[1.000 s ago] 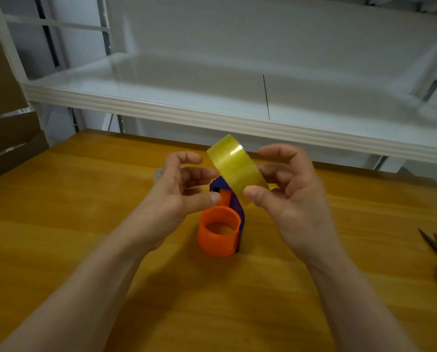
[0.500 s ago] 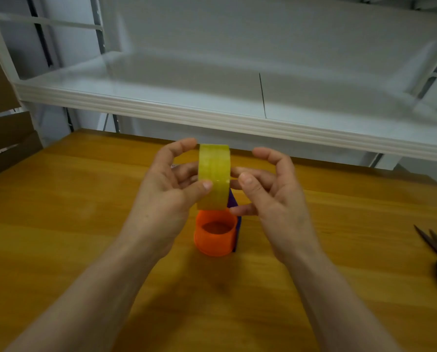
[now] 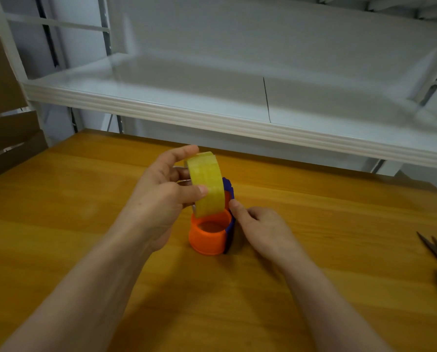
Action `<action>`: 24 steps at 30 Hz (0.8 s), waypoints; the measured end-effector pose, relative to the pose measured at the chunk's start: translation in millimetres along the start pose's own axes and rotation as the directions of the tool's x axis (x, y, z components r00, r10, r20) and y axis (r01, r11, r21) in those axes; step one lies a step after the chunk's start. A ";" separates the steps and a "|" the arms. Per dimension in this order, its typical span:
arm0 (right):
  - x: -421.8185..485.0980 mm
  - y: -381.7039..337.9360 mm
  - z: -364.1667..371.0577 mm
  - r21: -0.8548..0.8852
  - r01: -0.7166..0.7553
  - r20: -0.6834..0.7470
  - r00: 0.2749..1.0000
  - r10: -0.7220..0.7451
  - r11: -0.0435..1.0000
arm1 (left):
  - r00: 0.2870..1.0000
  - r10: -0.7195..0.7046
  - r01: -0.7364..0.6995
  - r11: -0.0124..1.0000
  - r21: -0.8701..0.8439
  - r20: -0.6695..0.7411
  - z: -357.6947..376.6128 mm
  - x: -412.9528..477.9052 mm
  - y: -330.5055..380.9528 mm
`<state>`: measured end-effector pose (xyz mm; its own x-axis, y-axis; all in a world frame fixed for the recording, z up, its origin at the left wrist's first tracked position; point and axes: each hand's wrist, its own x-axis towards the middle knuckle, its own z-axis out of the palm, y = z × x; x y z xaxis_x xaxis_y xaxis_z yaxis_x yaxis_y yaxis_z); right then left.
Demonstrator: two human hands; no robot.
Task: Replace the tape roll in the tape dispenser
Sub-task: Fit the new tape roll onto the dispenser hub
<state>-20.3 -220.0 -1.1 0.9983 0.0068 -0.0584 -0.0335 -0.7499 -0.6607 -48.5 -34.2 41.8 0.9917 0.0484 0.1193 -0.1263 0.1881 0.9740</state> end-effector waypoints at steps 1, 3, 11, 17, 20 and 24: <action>-0.9 -2.3 0.4 0.001 -0.003 0.000 1.000 0.003 1.000 | 1.000 0.006 -0.006 1.000 0.023 0.005 0.5 -0.6 -0.1; -1.2 -4.3 1.0 0.021 -0.004 -0.017 1.000 0.004 1.000 | 1.000 0.024 -0.025 0.998 0.058 0.008 1.2 -1.7 0.9; -2.2 -4.2 7.4 -0.003 0.072 -0.186 0.980 -0.071 0.997 | 0.999 0.043 -0.043 0.997 0.059 -0.002 -2.8 -2.7 7.2; -3.1 -3.7 6.9 0.071 0.100 -0.153 0.984 -0.089 0.992 | 1.000 0.018 -0.017 0.998 0.057 -0.008 0.0 -2.7 5.3; -0.9 -3.1 6.8 0.168 0.044 -0.064 0.997 -0.033 0.985 | 1.000 0.005 -0.004 0.998 0.057 -0.027 0.8 -1.6 4.3; 0.8 -5.2 3.8 0.233 -0.007 0.014 1.000 0.004 0.972 | 0.999 0.004 -0.002 0.998 0.058 -0.040 1.9 -0.2 2.2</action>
<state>-19.5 -213.6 -0.6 0.9973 0.0136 -0.0715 -0.0507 -0.5752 -0.8164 -48.9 -35.7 44.3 0.9893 0.0885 0.1156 -0.1266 0.1306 0.9833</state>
